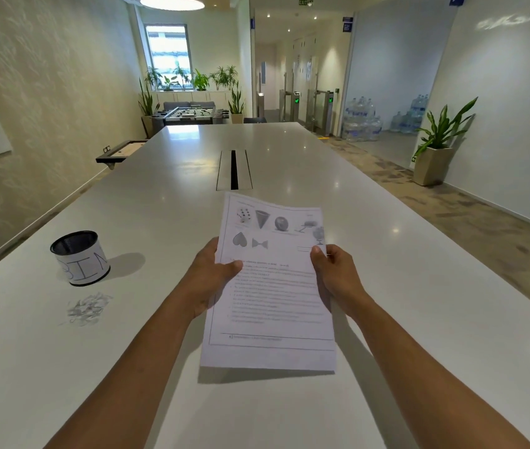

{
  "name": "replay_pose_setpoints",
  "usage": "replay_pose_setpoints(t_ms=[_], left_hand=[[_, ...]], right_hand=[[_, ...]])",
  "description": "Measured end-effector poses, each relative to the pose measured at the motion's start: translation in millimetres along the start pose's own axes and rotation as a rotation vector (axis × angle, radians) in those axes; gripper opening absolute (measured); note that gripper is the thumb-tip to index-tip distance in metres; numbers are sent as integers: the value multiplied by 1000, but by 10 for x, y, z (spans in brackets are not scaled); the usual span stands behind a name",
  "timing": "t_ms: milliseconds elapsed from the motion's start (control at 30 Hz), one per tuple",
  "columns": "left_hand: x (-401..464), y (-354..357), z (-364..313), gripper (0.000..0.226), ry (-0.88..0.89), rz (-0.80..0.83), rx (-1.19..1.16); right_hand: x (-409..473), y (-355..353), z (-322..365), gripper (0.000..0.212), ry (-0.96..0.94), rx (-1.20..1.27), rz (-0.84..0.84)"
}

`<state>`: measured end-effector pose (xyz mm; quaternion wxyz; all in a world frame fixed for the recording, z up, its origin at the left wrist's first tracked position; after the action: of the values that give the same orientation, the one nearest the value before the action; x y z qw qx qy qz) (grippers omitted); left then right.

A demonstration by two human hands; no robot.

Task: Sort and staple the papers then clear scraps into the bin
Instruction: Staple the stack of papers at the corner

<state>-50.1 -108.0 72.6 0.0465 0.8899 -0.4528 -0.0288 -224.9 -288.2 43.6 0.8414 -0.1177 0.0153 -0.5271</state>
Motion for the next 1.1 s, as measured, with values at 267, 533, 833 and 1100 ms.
replay_pose_setpoints(t_ms=[267,533,833,1100], left_hand=[[182,-231,211,45,28,-99,-8],[331,-276,533,45,-30,-122,-38],[640,105,721,43,-65,-126,-77],[1114,724,810,50,-71,-181,-32]], right_hand=[[146,-341,-485,59,-133,-925,111],[129,-347,-599,24,-172,-814,16],[394,-510,-458,21,-92,-437,-199],[666,-347,-353,24,-134,-430,-235]])
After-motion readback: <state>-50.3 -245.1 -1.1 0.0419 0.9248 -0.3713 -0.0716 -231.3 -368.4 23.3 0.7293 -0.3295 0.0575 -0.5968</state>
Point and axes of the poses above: each hand's wrist, its own x-axis towards the middle knuckle, its own y-axis out of the palm, z = x × y, the point moved 3 cm from there along x, towards the middle knuckle, and after that the axes turned 4 degrees about -z, right-handed, at the moved point
